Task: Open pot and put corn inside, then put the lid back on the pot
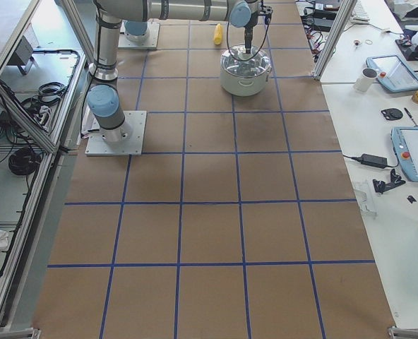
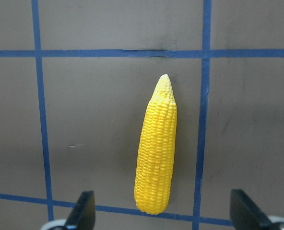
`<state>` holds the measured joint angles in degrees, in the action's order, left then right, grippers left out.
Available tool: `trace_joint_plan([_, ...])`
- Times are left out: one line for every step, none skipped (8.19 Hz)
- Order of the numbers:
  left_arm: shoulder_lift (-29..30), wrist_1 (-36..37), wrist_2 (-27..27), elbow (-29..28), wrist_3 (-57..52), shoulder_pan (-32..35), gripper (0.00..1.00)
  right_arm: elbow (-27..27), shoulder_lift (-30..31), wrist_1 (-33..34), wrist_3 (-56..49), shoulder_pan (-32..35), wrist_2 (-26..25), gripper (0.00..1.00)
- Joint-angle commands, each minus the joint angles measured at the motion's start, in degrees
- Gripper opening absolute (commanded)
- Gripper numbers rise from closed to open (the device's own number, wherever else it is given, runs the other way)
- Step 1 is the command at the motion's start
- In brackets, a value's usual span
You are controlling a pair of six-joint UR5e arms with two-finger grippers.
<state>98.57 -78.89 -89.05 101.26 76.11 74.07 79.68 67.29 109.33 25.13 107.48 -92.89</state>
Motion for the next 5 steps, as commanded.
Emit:
trace_joint_plan([4.2, 10.4, -0.9, 5.7, 8.2, 0.9, 1.00, 3.2, -0.8, 2.9, 1.1, 0.5, 0.2, 1.00])
trace_joint_plan([5.8, 11.3, -0.9, 7.0, 8.2, 2.3, 1.00, 3.3, -0.8, 3.1, 0.8, 0.5, 0.0, 0.96])
trace_joint_plan([7.1, 11.4, -0.9, 7.3, 7.7, 4.0, 1.00, 3.4, -0.8, 3.9, 0.9, 0.5, 0.1, 0.93])
trace_joint_plan([7.7, 11.4, -0.6, 7.3, 5.3, 5.5, 1.00, 3.5, -0.9, 4.9, 1.1, 0.5, 0.2, 0.84])
trace_joint_plan([7.9, 11.4, -0.5, 7.4, 2.1, 5.9, 1.00, 3.5, -1.5, 7.4, 1.1, 0.5, 0.2, 0.80])
